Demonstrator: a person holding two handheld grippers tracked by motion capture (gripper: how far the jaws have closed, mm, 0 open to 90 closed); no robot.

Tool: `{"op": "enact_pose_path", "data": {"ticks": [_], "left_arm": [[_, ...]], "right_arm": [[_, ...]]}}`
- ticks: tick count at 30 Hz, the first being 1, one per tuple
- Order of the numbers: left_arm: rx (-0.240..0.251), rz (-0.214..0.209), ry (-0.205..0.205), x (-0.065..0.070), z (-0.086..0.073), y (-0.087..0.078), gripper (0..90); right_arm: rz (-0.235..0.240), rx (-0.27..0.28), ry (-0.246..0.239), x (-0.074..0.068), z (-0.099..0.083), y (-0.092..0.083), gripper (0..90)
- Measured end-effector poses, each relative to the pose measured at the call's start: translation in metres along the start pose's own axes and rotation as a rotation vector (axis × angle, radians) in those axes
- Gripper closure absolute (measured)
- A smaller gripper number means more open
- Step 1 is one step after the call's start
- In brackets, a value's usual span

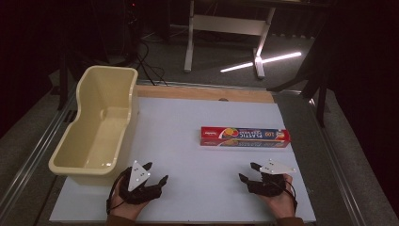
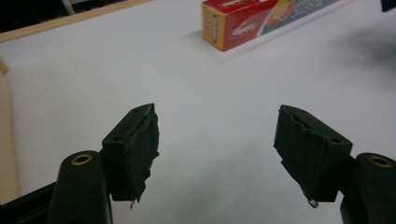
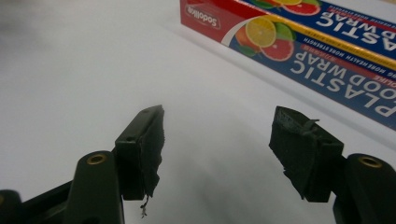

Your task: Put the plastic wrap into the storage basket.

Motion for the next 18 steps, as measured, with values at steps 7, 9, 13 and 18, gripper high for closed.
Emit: {"op": "enact_pose_path", "data": {"ticks": [7,9,13,18], "left_arm": [[0.007,0.025,-0.008,-0.005,0.001,-0.003,29.2],[0.014,0.028,-0.01,-0.006,0.002,-0.004,29.0],[0.015,0.041,-0.012,-0.008,0.002,-0.006,27.9],[0.026,0.05,0.005,-0.01,0.004,-0.013,27.8]], "right_arm": [[0.0,0.005,0.018,0.003,0.0,-0.001,34.5],[-0.003,0.002,0.014,0.003,0.0,0.0,34.5],[0.001,0.004,0.006,0.002,0.002,-0.001,34.0],[-0.001,0.005,0.018,0.004,0.005,-0.002,33.2]]}}
Point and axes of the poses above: each handheld gripper's, and its own axes: y roughly forward along the jaws, z roughly out of its top, x roughly to its right, the point moved 2 cm from there along y, roughly forward along the jaws, and after that the axes turned 3 degrees about x, right-handed, at the moved point
